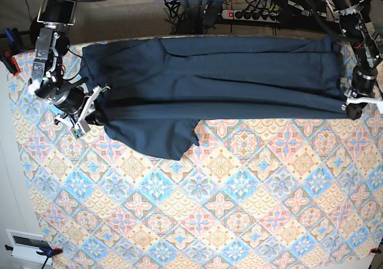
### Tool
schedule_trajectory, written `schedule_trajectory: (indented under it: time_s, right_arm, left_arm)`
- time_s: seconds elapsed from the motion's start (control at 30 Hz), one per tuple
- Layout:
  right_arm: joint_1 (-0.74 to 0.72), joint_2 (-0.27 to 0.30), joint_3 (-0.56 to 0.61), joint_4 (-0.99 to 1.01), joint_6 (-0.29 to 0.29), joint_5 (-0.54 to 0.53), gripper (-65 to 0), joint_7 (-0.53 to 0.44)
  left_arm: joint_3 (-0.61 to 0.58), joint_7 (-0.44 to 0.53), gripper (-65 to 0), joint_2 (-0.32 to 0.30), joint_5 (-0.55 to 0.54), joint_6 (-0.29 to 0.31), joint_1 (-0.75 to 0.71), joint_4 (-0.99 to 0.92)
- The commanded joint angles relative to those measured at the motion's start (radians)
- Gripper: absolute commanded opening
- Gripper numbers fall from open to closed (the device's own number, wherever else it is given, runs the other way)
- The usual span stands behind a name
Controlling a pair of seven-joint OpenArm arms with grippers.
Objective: Layout the t-shirt on the table in an organized manner, then fold the t-shirt properly
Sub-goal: 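Fold the hem edge over toward the collar edge with both grippers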
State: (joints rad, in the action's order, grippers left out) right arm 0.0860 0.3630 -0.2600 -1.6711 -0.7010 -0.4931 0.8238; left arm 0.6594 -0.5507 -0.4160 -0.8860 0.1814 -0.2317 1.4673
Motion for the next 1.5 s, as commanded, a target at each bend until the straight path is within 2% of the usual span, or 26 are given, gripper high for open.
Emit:
schedule_trajectory:
  time_s: [0.0, 0.13, 0.37, 0.53, 0.8, 0.97, 1.03, 1.13, 1.23, 1.4, 1.47]
  right_arm:
    - [-0.015, 0.023, -0.015, -0.022, 0.003, -0.029, -65.0, -0.025]
    - [0.024, 0.024, -0.019, -0.024, 0.003, -0.046, -65.0, -0.025]
    - [0.091, 0.024, -0.022, -0.039, 0.003, -0.046, -65.0, -0.025]
    - [0.126, 0.024, -0.065, -0.039, 0.003, -0.048, -65.0, -0.022]
    - [0.128, 0.024, -0.078, -0.027, 0.003, -0.046, -65.0, 0.045]
    - [0.126, 0.023, -0.075, -0.025, 0.003, -0.045, -65.0, 0.111]
    - [0.126, 0.023, -0.077, -0.028, 0.003, -0.043, -63.1, 0.118]
    - [0.126, 0.023, -0.092, -0.039, 0.003, -0.043, -56.1, 0.114]
    - [0.126, 0.023, -0.138, -0.076, 0.003, -0.043, -50.1, 0.114]
    - [0.126, 0.023, -0.169, -0.172, 0.003, -0.043, -48.2, 0.114]
    - [0.122, 0.020, -0.164, -0.197, 0.003, -0.043, -48.1, 0.114]
  left_arm:
    - [0.013, 0.030, -65.0, -0.027, -0.032, 0.010, -0.007, 0.016]
    - [0.024, 0.030, -65.0, -0.027, -0.083, 0.010, -0.042, 0.016]
    - [0.023, 0.030, -64.9, -0.024, -0.089, 0.010, -0.127, 0.017]
    - [0.021, 0.030, -64.9, -0.024, -0.088, 0.010, -0.188, 0.060]
    - [0.017, 0.030, -64.9, -0.024, -0.075, 0.010, -0.234, 0.057]
    - [-0.082, 0.025, -64.7, -0.030, -0.014, 0.008, -0.237, 0.057]
    - [-0.088, -0.022, -63.3, -0.027, -0.005, 0.008, -0.228, 0.057]
    - [-0.086, -0.093, -59.0, -0.024, -0.009, 0.007, -0.203, 0.059]
    - [-0.083, -0.104, -55.3, -0.024, -0.014, 0.007, -0.197, 0.062]
    - [0.010, -0.124, -51.7, -0.024, -0.160, 0.007, -0.200, 0.060]
    - [0.052, -0.171, -49.9, -0.024, -0.221, 0.007, -0.200, 0.059]
